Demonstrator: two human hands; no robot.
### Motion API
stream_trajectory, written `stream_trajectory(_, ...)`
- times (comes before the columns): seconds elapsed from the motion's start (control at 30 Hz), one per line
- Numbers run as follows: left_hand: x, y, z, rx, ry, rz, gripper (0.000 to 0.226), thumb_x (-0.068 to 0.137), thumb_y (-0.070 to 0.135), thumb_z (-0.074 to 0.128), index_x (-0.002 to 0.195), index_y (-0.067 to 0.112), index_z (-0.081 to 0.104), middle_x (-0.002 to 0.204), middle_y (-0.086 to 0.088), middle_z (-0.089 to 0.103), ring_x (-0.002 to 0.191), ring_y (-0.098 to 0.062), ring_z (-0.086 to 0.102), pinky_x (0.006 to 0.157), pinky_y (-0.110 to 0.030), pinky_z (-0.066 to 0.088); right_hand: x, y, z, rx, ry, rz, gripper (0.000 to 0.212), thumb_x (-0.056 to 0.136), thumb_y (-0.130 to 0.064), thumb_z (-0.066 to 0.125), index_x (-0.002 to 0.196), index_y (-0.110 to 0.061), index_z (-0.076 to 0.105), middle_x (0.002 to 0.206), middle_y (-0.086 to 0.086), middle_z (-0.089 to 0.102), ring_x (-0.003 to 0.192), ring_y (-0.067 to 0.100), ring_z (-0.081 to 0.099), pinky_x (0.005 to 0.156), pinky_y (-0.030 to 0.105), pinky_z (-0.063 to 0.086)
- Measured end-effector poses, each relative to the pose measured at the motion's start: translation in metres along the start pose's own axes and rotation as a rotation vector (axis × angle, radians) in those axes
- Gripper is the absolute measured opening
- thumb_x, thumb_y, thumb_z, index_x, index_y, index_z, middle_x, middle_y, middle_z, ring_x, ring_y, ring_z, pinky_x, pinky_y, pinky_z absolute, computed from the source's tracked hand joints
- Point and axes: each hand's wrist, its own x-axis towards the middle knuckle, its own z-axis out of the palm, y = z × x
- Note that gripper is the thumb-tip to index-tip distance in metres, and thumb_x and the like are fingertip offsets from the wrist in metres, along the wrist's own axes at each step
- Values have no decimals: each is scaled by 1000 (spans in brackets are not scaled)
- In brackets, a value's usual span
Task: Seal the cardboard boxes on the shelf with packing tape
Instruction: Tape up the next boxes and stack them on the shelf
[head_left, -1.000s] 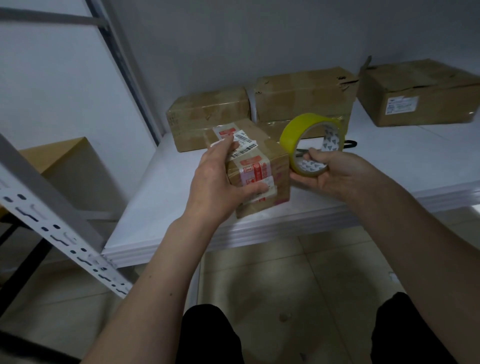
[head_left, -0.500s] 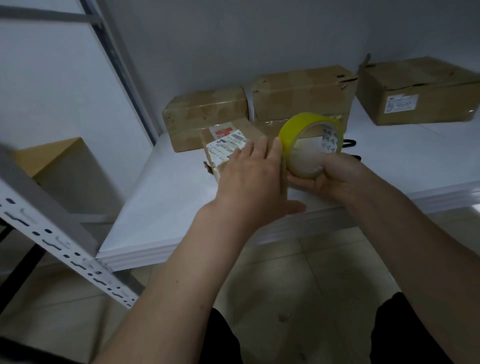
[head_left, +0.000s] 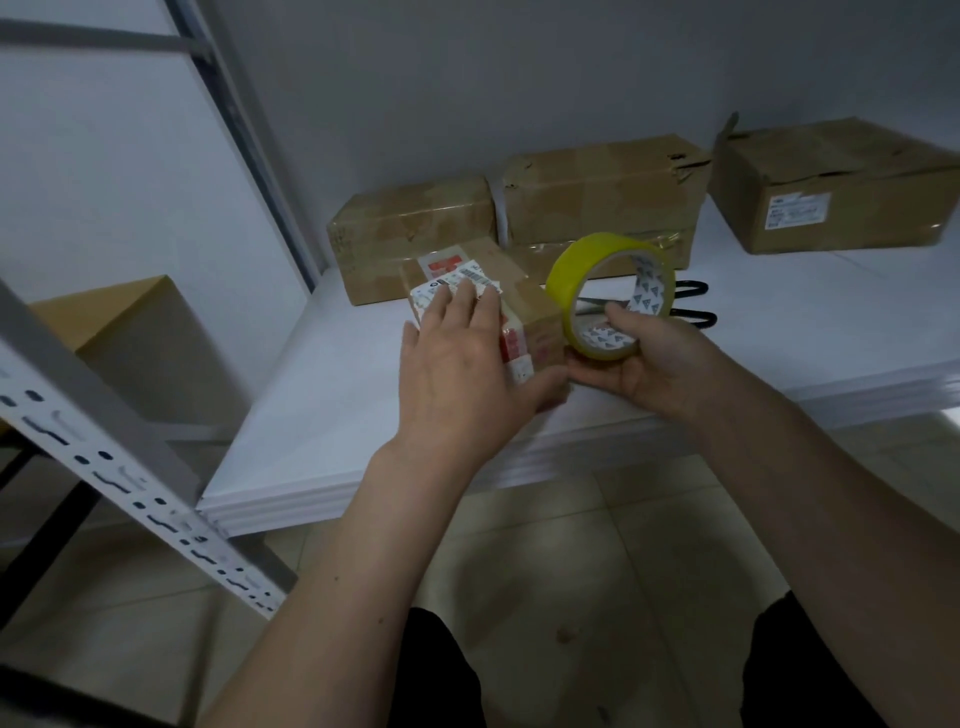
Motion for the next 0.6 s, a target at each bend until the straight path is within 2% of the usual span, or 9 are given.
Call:
stream_trajectory(0.1, -4, 0, 7, -95, 119, -57, 94, 80, 80, 37, 149, 15, 41, 155, -5, 39, 147, -26, 25, 116, -40, 28, -3, 5, 4, 80, -18, -27, 36, 98, -16, 50, 132, -5, 52, 125, 17, 63, 113, 30, 61, 94, 48, 51)
stream_trajectory(0.2, -7, -5, 13, -173, 250, -82, 83, 86, 71, 23, 141, 17, 54, 147, -2, 51, 141, -25, 36, 108, -41, 38, -8, 10, 11, 144, -61, -45, 31, 94, -20, 55, 121, -4, 58, 119, 14, 66, 114, 27, 61, 102, 45, 46)
stream_trajectory(0.3, -8, -11, 16, -262, 301, -105, 69, 93, 58, 26, 137, 15, 58, 143, -3, 55, 139, -26, 40, 107, -40, 39, -18, 18, 25, 128, -91, -48, 29, 92, -28, 59, 114, -10, 64, 112, 10, 70, 107, 27, 66, 98, 43, 50)
stream_trajectory(0.4, -7, -16, 19, -311, 284, -137, 69, 95, 55, 29, 131, 5, 58, 138, -10, 58, 134, -31, 44, 109, -43, 39, -24, 25, 43, -18, -52, -59, 27, 93, -29, 59, 110, -10, 68, 99, 9, 74, 90, 23, 71, 85, 43, 56)
stream_trajectory(0.5, -4, -16, 24, -470, 302, -127, 65, 93, 55, 34, 124, 1, 54, 123, -16, 60, 118, -36, 51, 98, -50, 43, -27, 7, 54, -234, 92, -221, 30, 86, -30, 63, 108, -10, 66, 101, 12, 73, 90, 28, 70, 84, 49, 56)
stream_trajectory(0.6, -7, -5, 30, -640, 220, -70, 58, 92, 53, 48, 133, 13, 46, 124, -8, 58, 116, -29, 55, 96, -48, 46, -36, -34, 62, -622, 178, -479, 27, 88, -28, 57, 104, -9, 67, 98, 10, 71, 87, 25, 67, 78, 38, 55)
